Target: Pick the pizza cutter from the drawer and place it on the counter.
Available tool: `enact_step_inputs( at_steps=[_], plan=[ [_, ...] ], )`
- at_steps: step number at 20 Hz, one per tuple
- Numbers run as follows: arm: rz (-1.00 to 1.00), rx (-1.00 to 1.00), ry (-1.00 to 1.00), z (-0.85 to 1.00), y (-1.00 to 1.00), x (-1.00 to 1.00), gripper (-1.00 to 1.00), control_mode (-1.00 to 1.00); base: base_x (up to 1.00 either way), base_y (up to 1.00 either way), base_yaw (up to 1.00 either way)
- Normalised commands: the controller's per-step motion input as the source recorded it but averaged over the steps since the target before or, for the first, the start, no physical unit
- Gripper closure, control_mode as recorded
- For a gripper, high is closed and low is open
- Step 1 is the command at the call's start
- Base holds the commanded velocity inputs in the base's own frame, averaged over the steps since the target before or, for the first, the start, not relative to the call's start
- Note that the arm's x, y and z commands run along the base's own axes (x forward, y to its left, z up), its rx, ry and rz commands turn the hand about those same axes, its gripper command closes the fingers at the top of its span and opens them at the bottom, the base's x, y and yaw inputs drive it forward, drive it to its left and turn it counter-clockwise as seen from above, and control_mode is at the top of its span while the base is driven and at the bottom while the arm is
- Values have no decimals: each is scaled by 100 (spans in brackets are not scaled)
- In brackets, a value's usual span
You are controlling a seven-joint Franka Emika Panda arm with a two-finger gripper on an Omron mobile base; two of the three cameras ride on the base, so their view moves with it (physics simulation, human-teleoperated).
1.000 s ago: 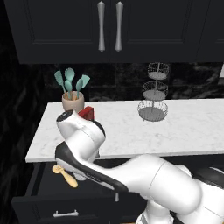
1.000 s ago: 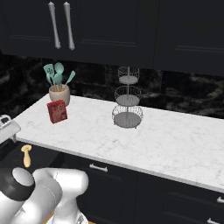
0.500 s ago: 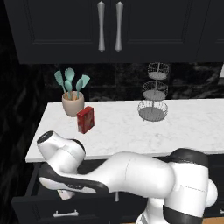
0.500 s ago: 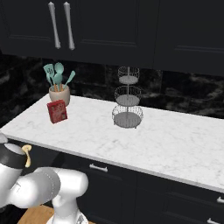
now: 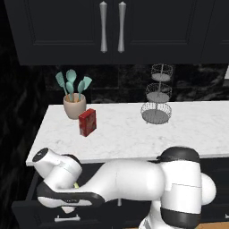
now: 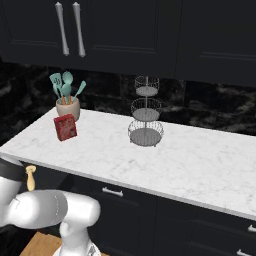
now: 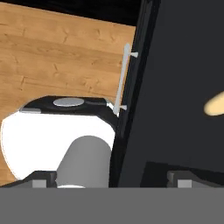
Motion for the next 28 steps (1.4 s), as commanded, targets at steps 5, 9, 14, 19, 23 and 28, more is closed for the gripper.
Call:
enact_step_inputs(
  at_steps=[5,9,14,19,23,28],
  plan=[
    [15,0,2,-45,0,0,-100,-100,0,0,0],
    [12,0,1,-39,0,9,-100,-100,0,0,0],
    [10,0,0,-27,0,25,-100,-100,0,0,0],
    [8,0,0,-24,0,26,-100,-100,0,0,0],
    [7,0,0,-30,0,22,-100,-100,0,0,0],
    [8,0,7,-32,0,-50,-100,-100,0,0,0]
  ],
)
